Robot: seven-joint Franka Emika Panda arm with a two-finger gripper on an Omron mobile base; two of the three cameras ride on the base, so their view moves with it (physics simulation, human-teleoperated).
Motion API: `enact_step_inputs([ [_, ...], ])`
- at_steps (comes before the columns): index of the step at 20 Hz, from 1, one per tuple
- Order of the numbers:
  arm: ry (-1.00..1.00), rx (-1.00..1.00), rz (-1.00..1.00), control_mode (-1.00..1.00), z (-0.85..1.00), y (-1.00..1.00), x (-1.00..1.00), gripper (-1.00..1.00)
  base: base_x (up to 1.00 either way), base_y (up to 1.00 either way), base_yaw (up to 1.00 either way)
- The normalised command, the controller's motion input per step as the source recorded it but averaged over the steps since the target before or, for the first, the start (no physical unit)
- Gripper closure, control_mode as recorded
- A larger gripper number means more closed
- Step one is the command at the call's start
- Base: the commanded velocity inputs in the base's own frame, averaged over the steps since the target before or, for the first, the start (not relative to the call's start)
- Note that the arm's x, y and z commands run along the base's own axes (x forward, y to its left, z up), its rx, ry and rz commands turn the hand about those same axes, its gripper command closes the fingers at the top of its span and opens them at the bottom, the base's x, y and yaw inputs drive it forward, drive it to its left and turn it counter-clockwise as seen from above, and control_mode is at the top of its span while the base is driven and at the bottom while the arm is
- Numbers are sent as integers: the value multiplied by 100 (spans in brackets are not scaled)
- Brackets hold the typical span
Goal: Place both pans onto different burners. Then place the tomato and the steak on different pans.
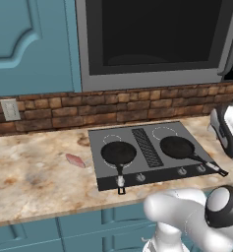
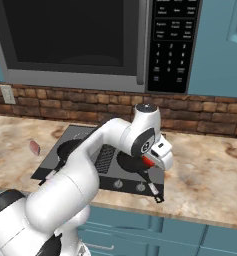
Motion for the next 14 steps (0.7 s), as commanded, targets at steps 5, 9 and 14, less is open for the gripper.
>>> enact_step_inputs([
  [5,1,0,1,-100,0,51,0,100,0,0,0],
  [9,1,0,6,-100,0,34,4,100,0,0,0],
  [14,0,0,5,-100,-12,39,28,100,0,0,0],
])
